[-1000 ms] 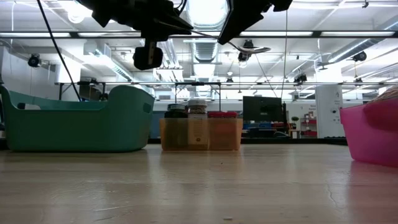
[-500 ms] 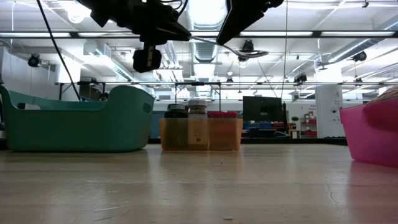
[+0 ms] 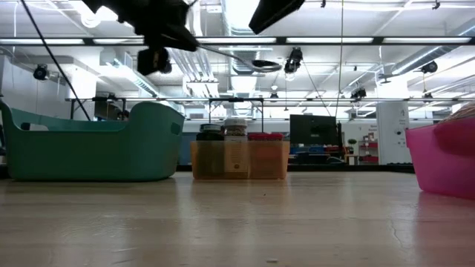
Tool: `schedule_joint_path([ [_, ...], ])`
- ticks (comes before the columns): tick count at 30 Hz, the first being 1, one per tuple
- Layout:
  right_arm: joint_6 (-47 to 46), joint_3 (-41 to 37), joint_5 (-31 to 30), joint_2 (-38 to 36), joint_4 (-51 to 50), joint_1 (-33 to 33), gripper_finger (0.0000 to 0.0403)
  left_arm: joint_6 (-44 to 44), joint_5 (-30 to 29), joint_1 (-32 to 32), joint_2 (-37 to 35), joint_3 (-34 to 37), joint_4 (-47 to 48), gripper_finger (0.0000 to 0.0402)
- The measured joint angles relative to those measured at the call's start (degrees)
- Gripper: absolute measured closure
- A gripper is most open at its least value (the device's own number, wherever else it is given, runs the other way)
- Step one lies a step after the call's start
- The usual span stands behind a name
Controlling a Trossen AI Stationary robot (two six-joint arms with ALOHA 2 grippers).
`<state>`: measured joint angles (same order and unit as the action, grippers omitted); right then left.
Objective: Pick & Place Food Item
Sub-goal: Put the silver spoon into the green bin
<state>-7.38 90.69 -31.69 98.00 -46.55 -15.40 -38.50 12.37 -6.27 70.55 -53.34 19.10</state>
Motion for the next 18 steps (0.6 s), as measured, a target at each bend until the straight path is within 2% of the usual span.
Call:
schedule_joint_path([
  [6, -0.96, 1.34, -0.01, -0.04, -0.69, -0.02, 0.0133, 5.19, -8.14, -0.02, -8.66, -0.02, 12.71, 0.0401],
  [10, -3.17, 1.26, -0.02, -0.04, -3.94, -0.02, 0.0133, 5.53, -14.42, -0.02, -14.30, -0.02, 22.96, 0.0401],
  [18, -9.39, 1.21, -2.06, -0.07, -11.74, -0.70, 0.0133, -2.17, -24.77, -0.02, -20.58, 0.07, 37.61, 0.0401],
])
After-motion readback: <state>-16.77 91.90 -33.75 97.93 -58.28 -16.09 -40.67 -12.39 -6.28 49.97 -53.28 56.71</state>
